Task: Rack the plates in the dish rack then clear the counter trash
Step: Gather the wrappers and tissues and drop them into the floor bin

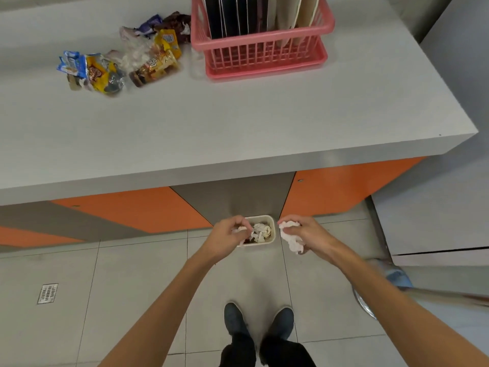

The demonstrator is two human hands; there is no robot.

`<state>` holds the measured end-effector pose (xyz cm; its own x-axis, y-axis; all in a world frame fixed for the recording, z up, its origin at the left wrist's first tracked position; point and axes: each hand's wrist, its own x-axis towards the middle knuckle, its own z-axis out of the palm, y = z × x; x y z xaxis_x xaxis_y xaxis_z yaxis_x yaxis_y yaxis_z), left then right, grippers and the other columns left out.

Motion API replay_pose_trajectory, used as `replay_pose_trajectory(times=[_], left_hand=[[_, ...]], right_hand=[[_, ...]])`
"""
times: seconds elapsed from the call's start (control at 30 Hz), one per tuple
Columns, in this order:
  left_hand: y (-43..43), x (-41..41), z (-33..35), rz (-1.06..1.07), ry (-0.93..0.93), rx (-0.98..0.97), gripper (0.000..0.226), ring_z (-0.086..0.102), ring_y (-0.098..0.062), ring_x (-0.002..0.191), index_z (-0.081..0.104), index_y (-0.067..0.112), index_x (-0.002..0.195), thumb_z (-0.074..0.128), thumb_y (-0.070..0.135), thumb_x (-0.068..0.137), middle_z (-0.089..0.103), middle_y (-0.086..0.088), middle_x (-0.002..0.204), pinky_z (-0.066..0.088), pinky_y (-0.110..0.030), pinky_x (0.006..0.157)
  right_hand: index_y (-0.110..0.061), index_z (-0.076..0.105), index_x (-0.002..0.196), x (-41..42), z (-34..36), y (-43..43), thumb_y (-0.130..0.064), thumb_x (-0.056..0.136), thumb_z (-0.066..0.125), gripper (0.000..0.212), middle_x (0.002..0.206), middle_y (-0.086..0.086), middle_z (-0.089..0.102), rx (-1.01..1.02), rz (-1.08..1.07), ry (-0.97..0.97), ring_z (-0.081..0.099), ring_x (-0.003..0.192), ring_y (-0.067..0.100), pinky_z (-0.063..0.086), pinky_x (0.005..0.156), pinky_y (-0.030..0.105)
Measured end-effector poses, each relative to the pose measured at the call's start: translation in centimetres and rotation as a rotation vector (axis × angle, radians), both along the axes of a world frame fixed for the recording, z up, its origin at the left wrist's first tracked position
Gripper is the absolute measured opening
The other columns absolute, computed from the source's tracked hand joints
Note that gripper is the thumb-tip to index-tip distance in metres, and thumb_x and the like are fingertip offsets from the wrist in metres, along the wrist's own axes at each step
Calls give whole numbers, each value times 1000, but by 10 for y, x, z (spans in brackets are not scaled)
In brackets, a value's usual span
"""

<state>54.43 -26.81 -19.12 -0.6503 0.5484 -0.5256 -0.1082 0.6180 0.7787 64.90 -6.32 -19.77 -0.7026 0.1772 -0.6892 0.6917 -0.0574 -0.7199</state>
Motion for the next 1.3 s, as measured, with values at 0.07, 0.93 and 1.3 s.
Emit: replay_pose_trajectory(times=[0.07, 0.93, 1.3], left_hand=[[-4, -6, -24, 14, -2, -11, 7, 56, -5, 56, 68, 17, 87, 63, 17, 92, 67, 3, 88, 40, -19, 50], [41, -77, -503, 56, 180, -154, 31, 60, -3, 66, 65, 19, 113, 63, 2, 87, 60, 7, 100, 46, -6, 55], [30, -58, -514, -234, 232, -270, 65, 49, -24, 129, 32, 29, 150, 59, 22, 92, 36, 4, 152, 45, -45, 103]], right_hand=[[-16, 71, 101, -1, -24, -3, -4, 90, 61, 19, 93, 6, 61, -53, -74, 10, 55, 70, 21, 44, 49, 26], [-18, 50, 138, -108, -490, -6, -7, 84, 67, 58, 131, 12, 51, 460, 145, 116, 53, 117, 26, 41, 91, 22], [-20, 30, 151, -74, -497, 0, -12, 92, 60, 67, 148, 9, 34, 495, 257, 9, 39, 134, 25, 31, 101, 23]])
